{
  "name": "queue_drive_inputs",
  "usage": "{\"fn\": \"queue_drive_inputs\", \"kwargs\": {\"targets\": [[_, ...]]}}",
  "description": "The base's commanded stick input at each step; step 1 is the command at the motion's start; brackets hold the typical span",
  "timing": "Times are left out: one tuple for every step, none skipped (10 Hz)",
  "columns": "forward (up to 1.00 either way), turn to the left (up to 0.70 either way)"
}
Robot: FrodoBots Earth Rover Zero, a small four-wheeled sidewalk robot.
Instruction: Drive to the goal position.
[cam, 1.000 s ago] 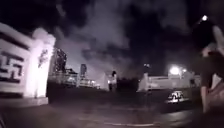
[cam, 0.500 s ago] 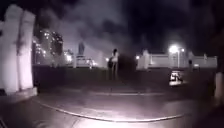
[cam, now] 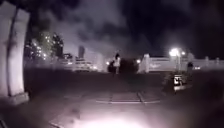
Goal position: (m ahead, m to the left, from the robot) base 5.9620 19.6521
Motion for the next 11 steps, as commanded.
{"fn": "queue_drive_inputs", "kwargs": {"targets": [[0.45,0.00],[0.45,0.00],[0.45,0.00],[0.45,0.00],[0.45,0.27],[0.45,0.27],[0.45,0.27],[0.45,0.27],[0.45,0.27],[0.45,0.27],[0.45,0.27]]}}
